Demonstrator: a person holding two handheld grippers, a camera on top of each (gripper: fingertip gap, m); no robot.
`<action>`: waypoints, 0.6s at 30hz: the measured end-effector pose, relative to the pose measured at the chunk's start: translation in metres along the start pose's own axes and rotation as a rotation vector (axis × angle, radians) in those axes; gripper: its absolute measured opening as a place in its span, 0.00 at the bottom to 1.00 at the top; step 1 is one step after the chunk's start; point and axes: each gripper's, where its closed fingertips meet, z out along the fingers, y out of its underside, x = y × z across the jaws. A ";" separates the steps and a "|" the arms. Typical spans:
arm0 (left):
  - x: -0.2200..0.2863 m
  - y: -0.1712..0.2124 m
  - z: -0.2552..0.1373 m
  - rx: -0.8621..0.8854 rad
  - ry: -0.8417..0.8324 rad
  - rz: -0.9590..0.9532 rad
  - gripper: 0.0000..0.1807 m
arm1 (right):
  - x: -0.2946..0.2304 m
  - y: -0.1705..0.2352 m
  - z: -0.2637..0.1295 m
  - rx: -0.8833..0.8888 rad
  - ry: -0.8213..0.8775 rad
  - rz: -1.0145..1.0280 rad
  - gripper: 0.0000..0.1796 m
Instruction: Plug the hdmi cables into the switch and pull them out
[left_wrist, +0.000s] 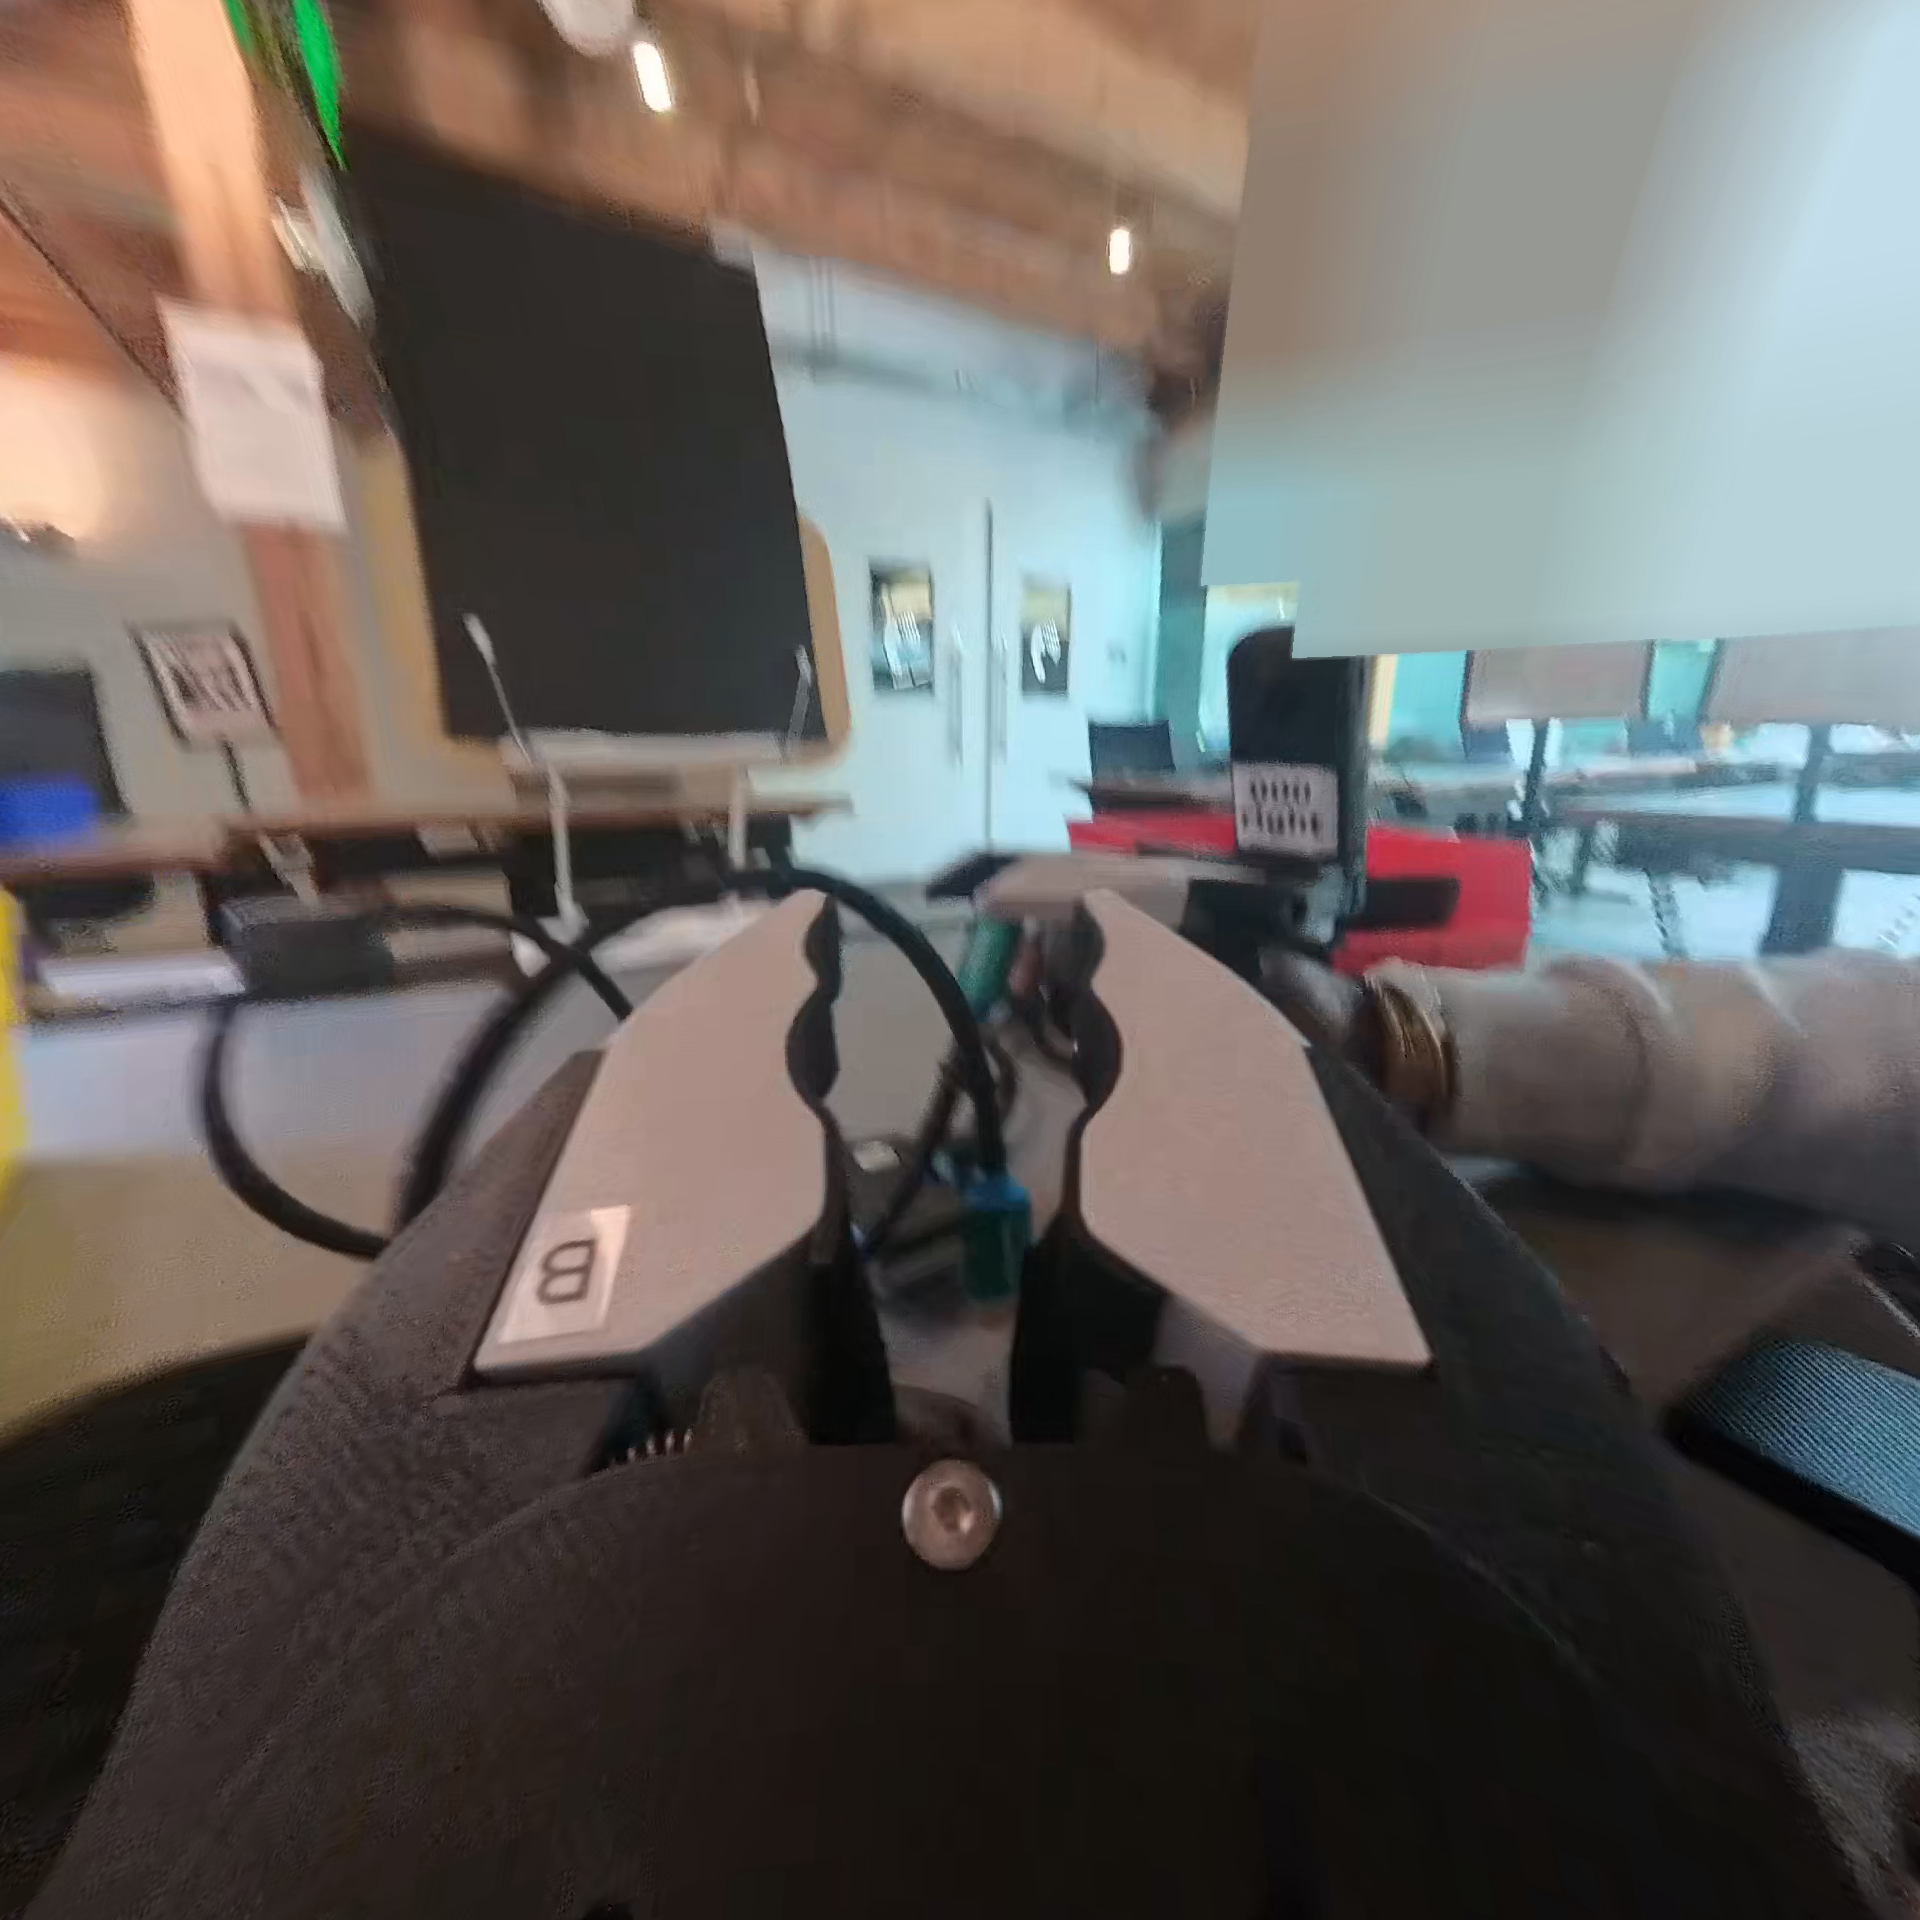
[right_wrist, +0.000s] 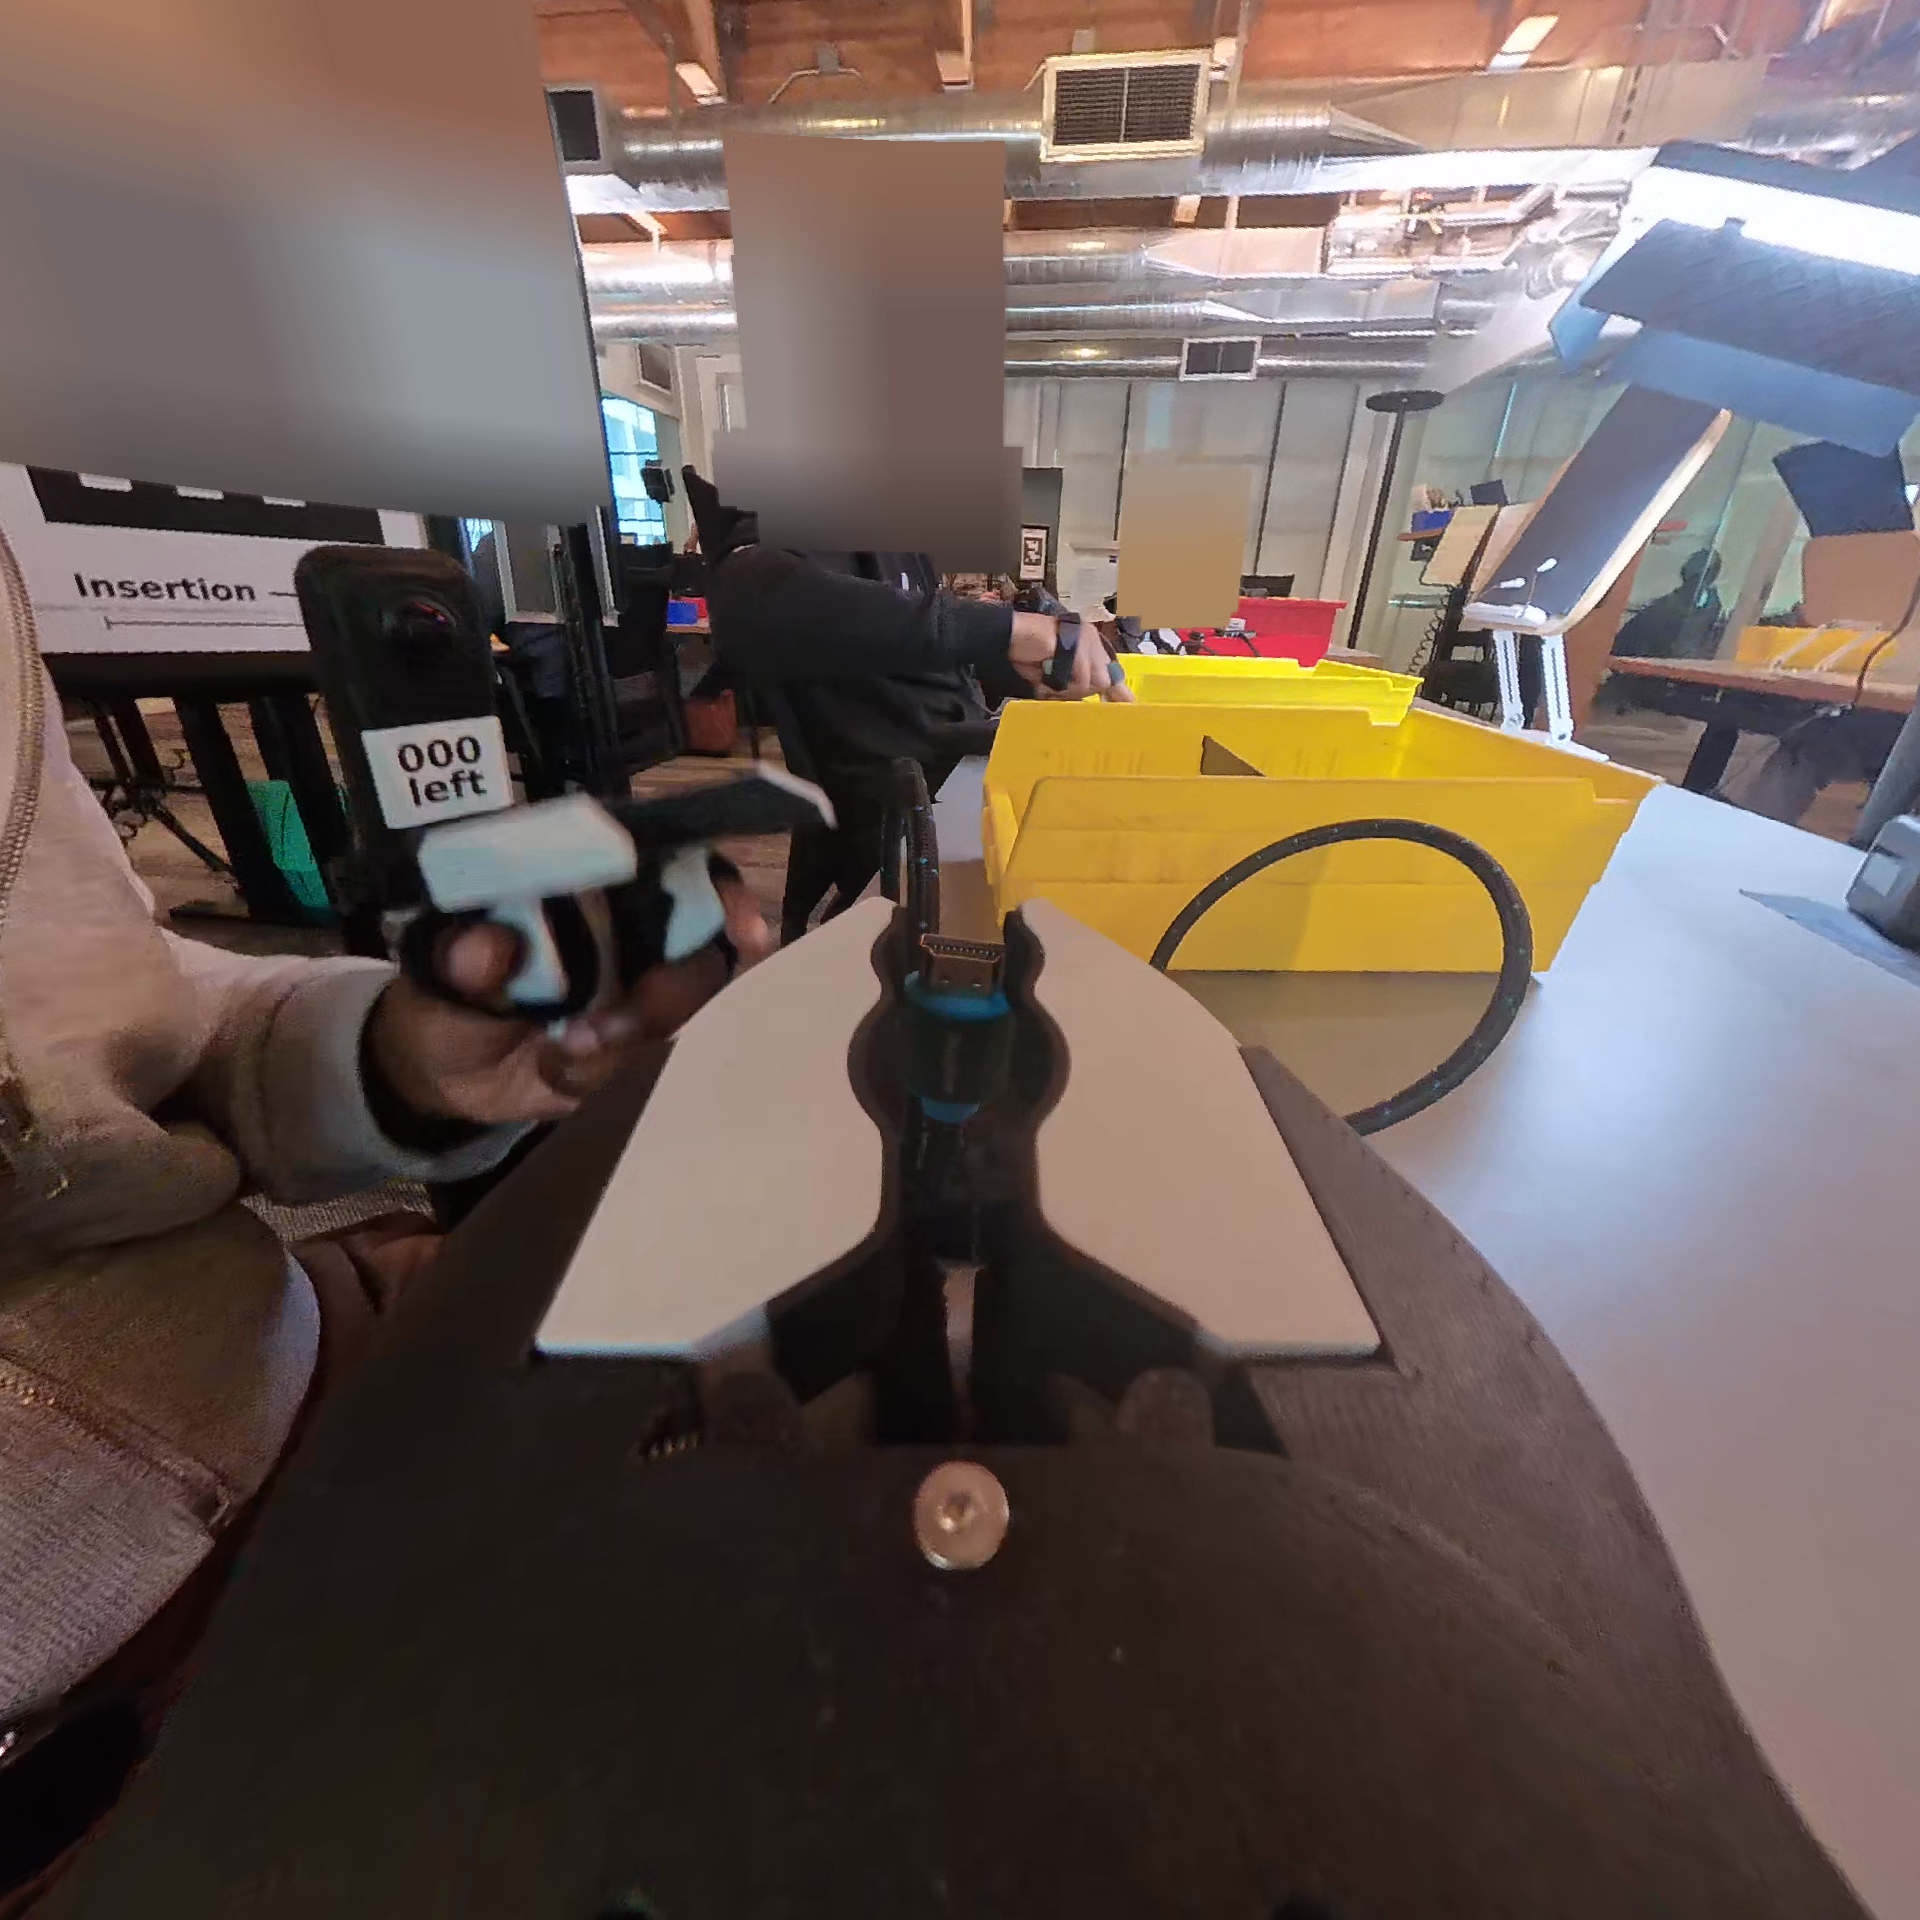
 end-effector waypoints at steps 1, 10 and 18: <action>0.003 0.015 0.006 -0.071 0.008 -0.030 0.27 | 0.000 0.001 0.000 0.001 0.005 0.011 0.10; 0.000 0.076 0.035 -0.517 -0.054 0.132 0.35 | -0.005 0.001 0.003 0.010 -0.023 0.053 0.09; -0.003 0.084 0.042 -0.536 -0.070 0.352 0.05 | -0.018 -0.006 0.002 0.000 -0.084 0.001 0.08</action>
